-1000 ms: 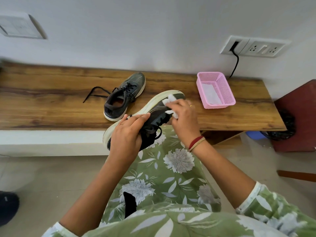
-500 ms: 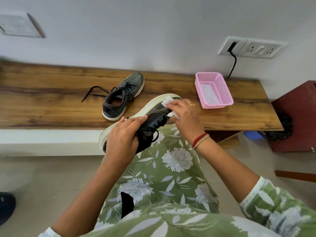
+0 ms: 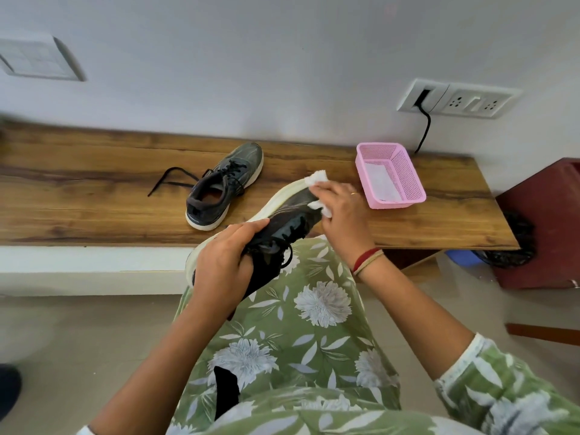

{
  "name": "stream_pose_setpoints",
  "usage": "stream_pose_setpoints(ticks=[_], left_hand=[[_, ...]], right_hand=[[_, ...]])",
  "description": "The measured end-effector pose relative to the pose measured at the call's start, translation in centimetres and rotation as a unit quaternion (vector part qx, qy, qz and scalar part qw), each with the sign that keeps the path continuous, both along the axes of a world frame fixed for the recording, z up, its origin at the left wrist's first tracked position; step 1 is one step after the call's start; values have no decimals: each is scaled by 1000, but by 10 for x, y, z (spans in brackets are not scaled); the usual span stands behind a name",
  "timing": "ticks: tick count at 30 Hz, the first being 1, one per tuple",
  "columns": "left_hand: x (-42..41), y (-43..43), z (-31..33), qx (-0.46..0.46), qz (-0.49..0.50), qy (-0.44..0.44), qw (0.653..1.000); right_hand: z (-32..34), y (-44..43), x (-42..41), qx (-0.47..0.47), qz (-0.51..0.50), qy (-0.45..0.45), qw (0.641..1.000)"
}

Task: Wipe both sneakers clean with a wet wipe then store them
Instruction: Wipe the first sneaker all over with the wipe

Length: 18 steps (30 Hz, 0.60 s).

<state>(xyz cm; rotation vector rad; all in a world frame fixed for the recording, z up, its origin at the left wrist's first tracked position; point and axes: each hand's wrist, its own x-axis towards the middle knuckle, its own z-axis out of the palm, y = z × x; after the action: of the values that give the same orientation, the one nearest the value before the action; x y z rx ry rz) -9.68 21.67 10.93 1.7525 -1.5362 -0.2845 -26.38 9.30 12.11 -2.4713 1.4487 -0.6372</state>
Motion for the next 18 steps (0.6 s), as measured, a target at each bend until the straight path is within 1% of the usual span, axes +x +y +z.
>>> stream_pose_setpoints(ticks=[2, 4, 6, 7, 9, 13, 16, 18], left_hand=[[2, 0, -1, 5, 0, 2, 1000], [5, 0, -2, 7, -4, -7, 1000], [6, 1, -2, 7, -5, -6, 1000], [6, 2, -2, 7, -5, -4, 1000], [6, 4, -4, 6, 0, 10, 1000], [6, 4, -5, 9, 13, 44, 999], [5, 4, -5, 17, 24, 76, 997], [6, 5, -5, 24, 29, 90, 995]], right_hand=[[-1, 16, 10, -13, 77, 3, 997], [-2, 17, 7, -58, 117, 27, 991], [-5, 1, -5, -89, 87, 41, 991], [-4, -5, -10, -70, 57, 34, 995], [-5, -10, -14, -13, 12, 2, 1000], [-7, -12, -10, 29, -34, -115, 992], [-6, -20, -13, 65, -112, -214, 968], [-5, -23, -12, 108, -148, -256, 949]])
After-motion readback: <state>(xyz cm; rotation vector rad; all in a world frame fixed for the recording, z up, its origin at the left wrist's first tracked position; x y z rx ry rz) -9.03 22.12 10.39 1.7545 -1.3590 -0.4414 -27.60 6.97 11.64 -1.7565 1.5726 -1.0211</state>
